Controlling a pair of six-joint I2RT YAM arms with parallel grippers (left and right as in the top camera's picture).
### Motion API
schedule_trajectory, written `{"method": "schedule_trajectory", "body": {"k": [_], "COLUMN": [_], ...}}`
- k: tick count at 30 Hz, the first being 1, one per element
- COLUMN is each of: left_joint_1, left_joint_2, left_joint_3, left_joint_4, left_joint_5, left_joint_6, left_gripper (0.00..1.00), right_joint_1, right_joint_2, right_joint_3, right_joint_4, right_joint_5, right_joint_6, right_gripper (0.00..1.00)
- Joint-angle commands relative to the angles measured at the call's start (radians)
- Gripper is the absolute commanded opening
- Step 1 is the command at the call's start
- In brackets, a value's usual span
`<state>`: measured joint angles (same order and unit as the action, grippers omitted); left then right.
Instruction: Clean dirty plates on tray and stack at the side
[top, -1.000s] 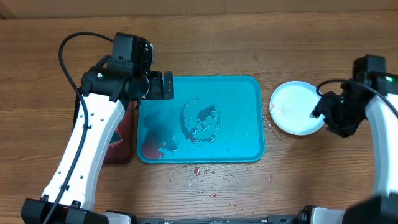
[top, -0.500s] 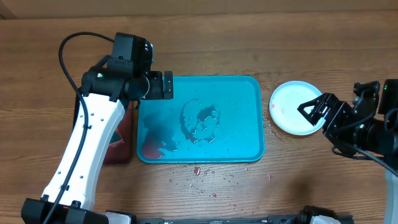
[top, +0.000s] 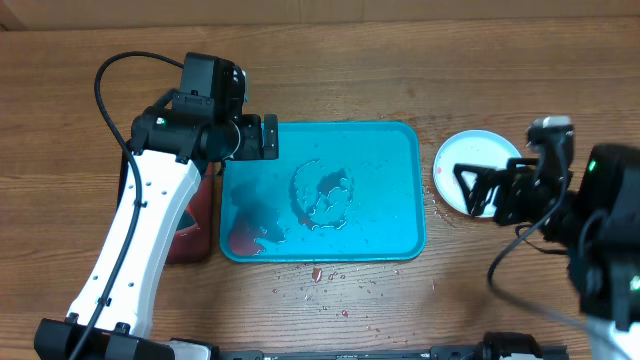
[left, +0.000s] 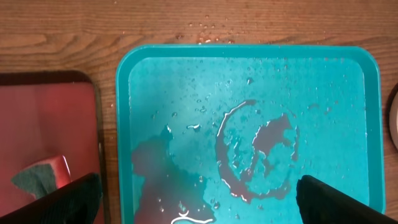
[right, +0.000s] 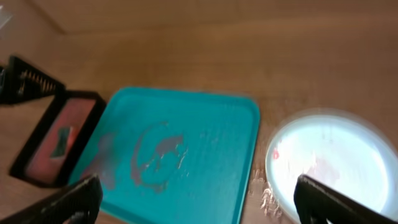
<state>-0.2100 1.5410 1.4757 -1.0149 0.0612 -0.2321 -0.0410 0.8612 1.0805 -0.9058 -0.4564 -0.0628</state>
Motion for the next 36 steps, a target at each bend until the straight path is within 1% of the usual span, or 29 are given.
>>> {"method": "schedule_trajectory", "body": {"k": [1, 6, 9, 11, 14, 21, 25, 27, 36], "left_joint_1": [-0.006, -0.006, -0.006, -0.006, -0.006, -0.006, -0.006, -0.006, -0.006], "left_joint_2": [0.008, 0.008, 0.008, 0.008, 0.008, 0.008, 0.008, 0.008, 0.008], "left_joint_3": [0.012, 0.012, 0.012, 0.012, 0.012, 0.012, 0.012, 0.012, 0.012], "left_joint_4": [0.001, 0.001, 0.001, 0.001, 0.001, 0.001, 0.001, 0.001, 0.001], "left_joint_5": [0.010, 0.010, 0.010, 0.010, 0.010, 0.010, 0.010, 0.010, 0.010], "left_joint_6": [0.008, 0.008, 0.008, 0.008, 0.008, 0.008, 0.008, 0.008, 0.008], "left_gripper": [1.00, 1.00, 1.00, 1.00, 1.00, 1.00, 1.00, 1.00, 1.00], "right_joint_1": [0.044, 0.101, 0.127, 0.142, 0.163, 0.170, 0.170, 0.170, 0.171], "right_joint_2": [-0.150, -0.371, -0.484, -0.549, -0.648, -0.773, -0.828, -0.860, -0.858], "right_joint_3": [-0.196, -0.532, -0.703, -0.792, -0.911, -1.068, -1.072, -1.072, -1.072], "right_joint_4": [0.173, 0.513, 0.673, 0.751, 0.830, 0.838, 0.836, 0.837, 0.835], "right_joint_5": [-0.003, 0.034, 0.051, 0.111, 0.248, 0.274, 0.333, 0.332, 0.333], "right_joint_6": [-0.163, -0.172, -0.161, -0.087, 0.067, 0.078, 0.063, 0.064, 0.064], "right_gripper": [1.00, 1.00, 1.00, 1.00, 1.00, 1.00, 1.00, 1.00, 1.00]}}
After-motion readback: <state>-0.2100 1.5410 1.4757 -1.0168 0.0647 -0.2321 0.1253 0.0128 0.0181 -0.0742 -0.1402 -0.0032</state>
